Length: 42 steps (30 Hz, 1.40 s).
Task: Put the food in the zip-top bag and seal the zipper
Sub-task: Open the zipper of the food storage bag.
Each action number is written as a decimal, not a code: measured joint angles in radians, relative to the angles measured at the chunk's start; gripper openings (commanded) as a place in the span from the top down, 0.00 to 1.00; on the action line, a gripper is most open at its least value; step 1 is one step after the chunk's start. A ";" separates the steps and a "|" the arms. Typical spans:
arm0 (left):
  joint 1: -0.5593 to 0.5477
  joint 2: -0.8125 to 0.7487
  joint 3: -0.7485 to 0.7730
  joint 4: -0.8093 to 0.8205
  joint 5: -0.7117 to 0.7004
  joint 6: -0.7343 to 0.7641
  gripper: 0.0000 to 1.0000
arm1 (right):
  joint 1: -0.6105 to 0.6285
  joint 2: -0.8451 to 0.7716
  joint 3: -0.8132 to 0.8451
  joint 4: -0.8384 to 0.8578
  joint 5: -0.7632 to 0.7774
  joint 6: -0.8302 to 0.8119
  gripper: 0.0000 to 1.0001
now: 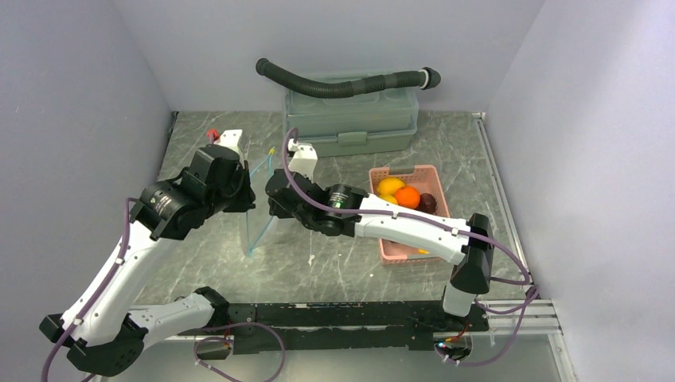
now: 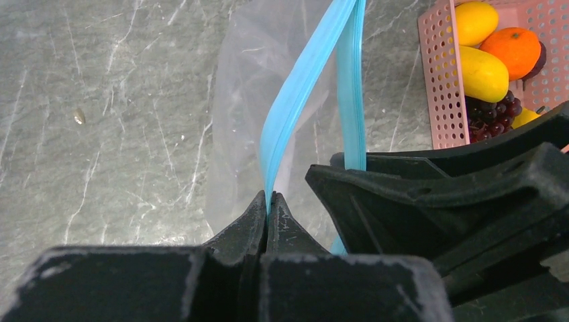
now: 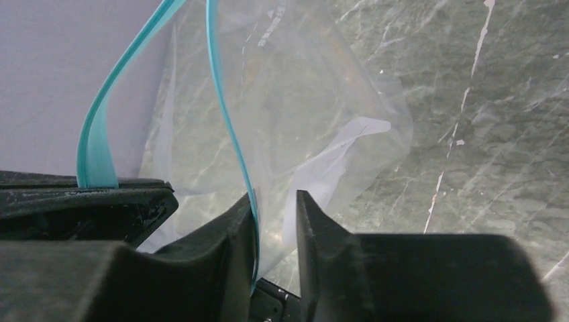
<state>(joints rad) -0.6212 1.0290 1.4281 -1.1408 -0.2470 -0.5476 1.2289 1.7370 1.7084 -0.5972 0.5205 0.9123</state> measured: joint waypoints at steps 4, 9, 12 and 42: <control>0.000 -0.005 -0.008 0.005 0.008 0.000 1.00 | -0.006 0.000 0.000 0.000 0.000 0.006 0.97; 0.000 -0.009 -0.020 0.007 0.010 0.000 1.00 | -0.012 0.000 0.000 0.001 -0.005 0.008 1.00; 0.000 -0.009 -0.020 0.006 -0.002 0.000 1.00 | -0.017 -0.003 -0.010 0.008 -0.006 0.003 1.00; 0.000 0.030 -0.061 0.018 -0.027 0.013 1.00 | -0.048 -0.286 -0.353 0.095 -0.142 -0.095 1.00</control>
<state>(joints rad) -0.6212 1.0588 1.3666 -1.1233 -0.2741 -0.5346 1.1812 1.4513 1.3552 -0.5026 0.3790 0.8169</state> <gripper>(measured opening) 0.014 0.016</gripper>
